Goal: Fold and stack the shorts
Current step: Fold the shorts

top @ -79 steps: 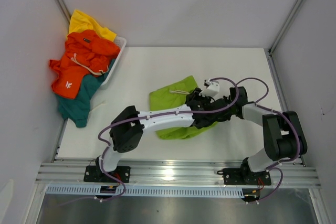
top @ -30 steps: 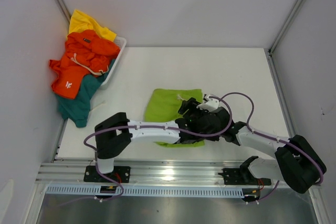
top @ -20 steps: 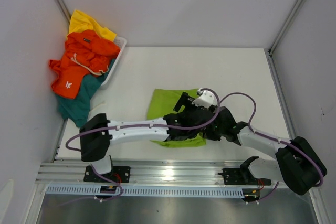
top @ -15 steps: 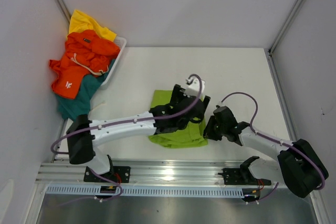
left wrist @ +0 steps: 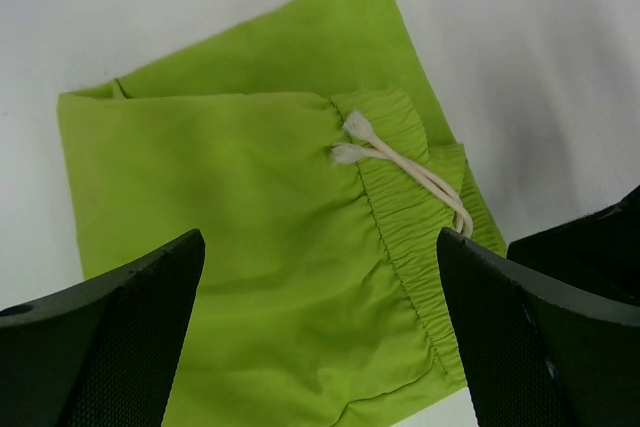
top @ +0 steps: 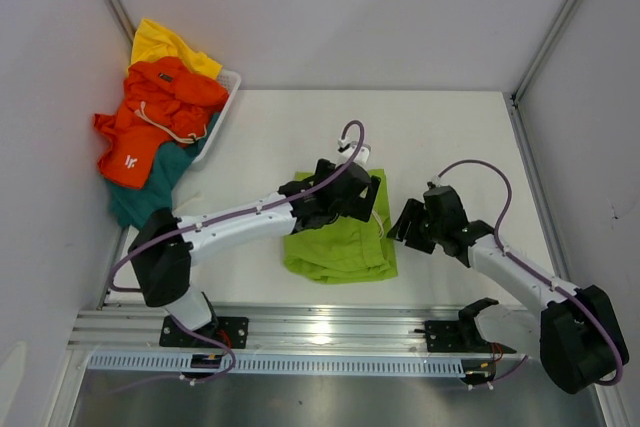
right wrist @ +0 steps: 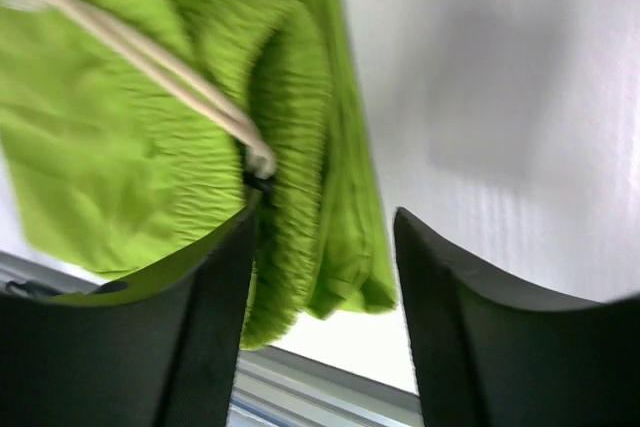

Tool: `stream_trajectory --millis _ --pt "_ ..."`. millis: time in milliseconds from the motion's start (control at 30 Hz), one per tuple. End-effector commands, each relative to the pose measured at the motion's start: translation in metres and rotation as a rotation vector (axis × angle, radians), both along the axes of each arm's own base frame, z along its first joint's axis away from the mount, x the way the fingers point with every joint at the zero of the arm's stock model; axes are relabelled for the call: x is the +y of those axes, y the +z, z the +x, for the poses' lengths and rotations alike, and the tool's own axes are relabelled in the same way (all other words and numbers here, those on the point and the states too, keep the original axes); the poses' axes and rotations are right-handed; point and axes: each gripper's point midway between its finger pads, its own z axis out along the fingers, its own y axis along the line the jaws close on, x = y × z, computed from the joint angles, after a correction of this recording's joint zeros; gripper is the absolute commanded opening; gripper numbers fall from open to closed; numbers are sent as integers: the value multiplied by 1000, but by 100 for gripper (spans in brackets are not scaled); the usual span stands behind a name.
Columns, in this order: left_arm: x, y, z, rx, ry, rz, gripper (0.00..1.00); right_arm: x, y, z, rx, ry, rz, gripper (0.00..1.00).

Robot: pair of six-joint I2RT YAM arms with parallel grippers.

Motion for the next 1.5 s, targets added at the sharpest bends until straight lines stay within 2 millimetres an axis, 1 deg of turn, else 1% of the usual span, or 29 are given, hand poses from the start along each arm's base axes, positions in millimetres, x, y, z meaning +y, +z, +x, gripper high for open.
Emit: stream_trajectory --millis 0,67,233,267,300,367,400,467,600,633,667,700,733,767,800,833,900,967,1033,1067,1100,1167,1200,1267,1300,1333,1367,1400,1467 --pt "-8 -1 2 46 -19 -56 99 20 28 19 -83 77 79 62" --pt "-13 0 5 49 -29 -70 99 27 35 27 -115 94 117 65" --pt "-16 -3 18 75 -46 -62 99 45 33 44 -124 137 199 67" --pt "-19 5 23 69 -53 -80 99 48 32 46 -127 147 213 68" --pt "-18 5 27 73 -55 -82 99 51 35 52 -156 155 232 69" --pt "-17 11 35 83 -73 -105 99 54 28 55 -153 163 241 72" --pt "-16 15 37 80 -74 -112 99 57 31 61 -183 168 255 72" --pt "-10 19 44 76 -74 -116 99 58 24 60 -176 171 273 72" --pt "-12 29 55 60 -96 -120 99 62 24 70 -209 175 310 72" --pt "-12 27 60 62 -100 -115 99 63 22 71 -206 176 312 71" --pt "-16 14 63 85 -120 -92 99 64 20 74 -210 178 322 71" --pt "-21 21 71 75 -126 -104 98 65 19 75 -214 183 329 68" --pt "-18 14 78 92 -125 -93 98 67 17 75 -214 187 334 67" --pt "-25 16 82 96 -153 -105 98 67 13 76 -206 187 338 65" --pt "-26 -2 86 131 -157 -86 97 69 14 77 -222 193 356 61" --pt "-27 3 96 124 -157 -102 97 70 12 77 -223 193 364 59" --pt "-30 -12 100 163 -181 -106 96 72 11 79 -235 194 394 56" --pt "-28 -16 107 163 -177 -104 96 72 16 81 -250 201 427 55" --pt "-27 -24 110 177 -180 -94 95 76 23 84 -278 217 446 50" --pt "-29 -26 109 188 -196 -98 96 76 26 85 -288 221 449 46" --pt "-29 -30 107 200 -206 -98 95 78 30 87 -306 228 456 36" --pt "-29 -39 107 210 -212 -87 95 79 36 89 -332 235 461 26" --pt "-29 -39 110 204 -211 -85 95 79 40 91 -347 236 463 16" --pt "-31 -52 112 231 -229 -73 95 79 45 93 -379 248 446 9" --pt "-36 -45 118 216 -236 -83 95 80 44 92 -375 258 430 4" --pt "-34 -50 121 231 -235 -73 95 80 50 92 -396 267 417 3" --pt "-34 -64 122 256 -245 -55 95 79 46 90 -390 281 381 2" --pt "-39 -53 132 233 -246 -67 95 82 52 93 -412 288 365 2" --pt "-36 -58 138 246 -237 -61 94 83 58 94 -436 303 341 2"
